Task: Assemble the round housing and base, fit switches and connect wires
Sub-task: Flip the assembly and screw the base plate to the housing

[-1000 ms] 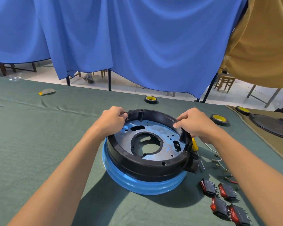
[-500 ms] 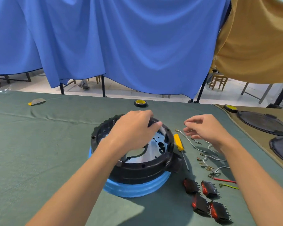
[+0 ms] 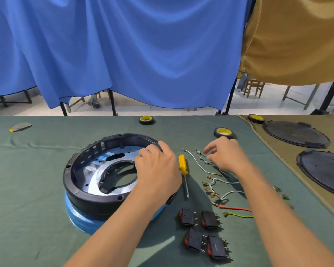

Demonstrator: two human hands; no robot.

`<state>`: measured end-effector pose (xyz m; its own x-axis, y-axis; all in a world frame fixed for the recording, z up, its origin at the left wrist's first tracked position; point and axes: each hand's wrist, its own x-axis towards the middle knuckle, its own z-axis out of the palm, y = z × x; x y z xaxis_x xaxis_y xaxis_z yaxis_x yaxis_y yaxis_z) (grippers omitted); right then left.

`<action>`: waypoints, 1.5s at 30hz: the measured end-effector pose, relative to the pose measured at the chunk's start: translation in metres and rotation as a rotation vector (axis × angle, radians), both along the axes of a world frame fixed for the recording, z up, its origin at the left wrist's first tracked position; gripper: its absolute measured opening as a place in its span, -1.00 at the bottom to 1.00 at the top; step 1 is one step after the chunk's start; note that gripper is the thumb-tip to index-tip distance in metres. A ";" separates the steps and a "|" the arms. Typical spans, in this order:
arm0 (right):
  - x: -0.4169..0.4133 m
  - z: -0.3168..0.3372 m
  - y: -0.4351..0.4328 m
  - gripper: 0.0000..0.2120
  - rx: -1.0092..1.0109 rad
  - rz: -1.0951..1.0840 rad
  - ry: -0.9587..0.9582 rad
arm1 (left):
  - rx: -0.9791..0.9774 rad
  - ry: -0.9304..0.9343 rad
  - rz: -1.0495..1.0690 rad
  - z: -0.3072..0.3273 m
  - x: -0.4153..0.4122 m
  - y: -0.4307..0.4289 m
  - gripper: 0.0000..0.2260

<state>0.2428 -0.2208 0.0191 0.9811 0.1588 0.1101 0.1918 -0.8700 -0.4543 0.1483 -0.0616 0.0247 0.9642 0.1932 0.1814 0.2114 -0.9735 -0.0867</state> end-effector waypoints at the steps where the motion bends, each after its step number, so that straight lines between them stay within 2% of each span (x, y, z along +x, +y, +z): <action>1: 0.000 -0.001 0.001 -0.80 -0.011 0.011 0.006 | 0.012 0.014 -0.004 -0.001 0.000 0.001 -0.31; 13: -0.002 -0.012 0.004 -0.82 -0.128 -0.003 -0.018 | 0.019 0.092 -0.042 0.002 -0.006 0.012 -0.34; 21: -0.005 -0.013 0.011 -0.85 -0.200 -0.033 -0.060 | 0.011 0.047 -0.150 -0.001 -0.013 0.039 -0.31; 24: -0.010 -0.012 0.015 -0.85 -0.249 -0.039 -0.087 | -0.064 0.060 -0.176 0.000 -0.013 0.046 -0.28; 28: -0.015 -0.011 0.017 -0.85 -0.341 -0.042 -0.096 | -0.276 0.103 -0.148 0.003 -0.011 0.050 -0.35; 31: -0.015 -0.006 0.018 -0.87 -0.390 -0.063 -0.123 | -0.335 0.104 -0.149 0.002 -0.010 0.052 -0.35; 34: -0.015 0.002 0.019 -0.89 -0.360 -0.040 -0.083 | -0.373 0.120 -0.159 0.003 -0.008 0.054 -0.34; 39: -0.017 0.005 0.007 -0.80 -0.270 -0.055 -0.004 | -0.387 0.137 -0.149 0.003 -0.008 0.055 -0.29; 42: -0.013 0.009 -0.004 -0.76 -0.199 -0.104 0.001 | -0.515 0.132 -0.143 0.004 -0.007 0.058 -0.34; 45: -0.011 0.008 -0.007 -0.77 -0.171 -0.065 0.035 | -0.609 0.135 -0.140 0.003 -0.005 0.059 -0.37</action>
